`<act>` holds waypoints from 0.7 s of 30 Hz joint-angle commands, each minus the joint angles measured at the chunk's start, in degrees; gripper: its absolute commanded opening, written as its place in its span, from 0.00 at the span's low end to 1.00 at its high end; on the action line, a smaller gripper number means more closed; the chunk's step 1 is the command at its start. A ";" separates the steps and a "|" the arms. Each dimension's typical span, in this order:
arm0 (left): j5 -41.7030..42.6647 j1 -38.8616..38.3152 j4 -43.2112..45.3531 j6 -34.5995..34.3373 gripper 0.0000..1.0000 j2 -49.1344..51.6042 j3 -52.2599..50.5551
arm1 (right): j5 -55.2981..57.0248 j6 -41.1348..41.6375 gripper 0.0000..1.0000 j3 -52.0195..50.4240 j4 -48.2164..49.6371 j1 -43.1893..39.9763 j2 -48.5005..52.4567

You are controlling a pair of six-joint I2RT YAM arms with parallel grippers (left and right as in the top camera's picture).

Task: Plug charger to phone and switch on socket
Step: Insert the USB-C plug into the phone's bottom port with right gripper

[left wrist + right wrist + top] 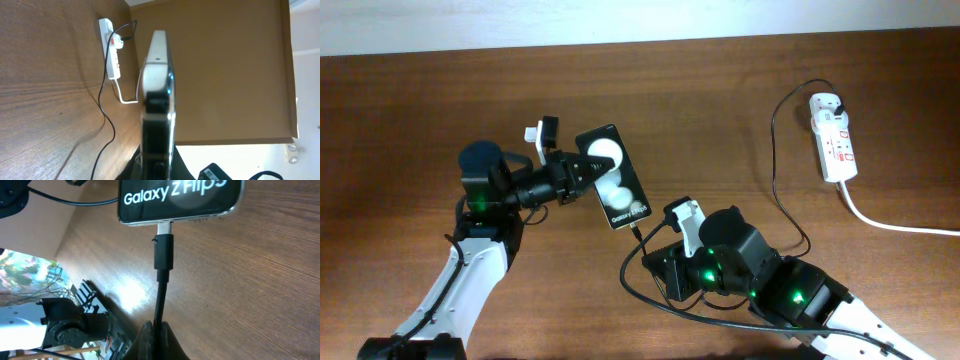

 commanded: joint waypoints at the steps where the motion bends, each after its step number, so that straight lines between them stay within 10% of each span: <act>1: 6.40 -0.50 0.31 -0.48 0.00 -0.24 1.09 | 5.18 -0.13 0.04 -0.07 1.38 0.04 0.04; 21: 12.46 -0.79 0.28 8.59 0.00 -0.24 1.05 | 5.14 -0.79 0.04 -0.07 12.72 0.04 2.75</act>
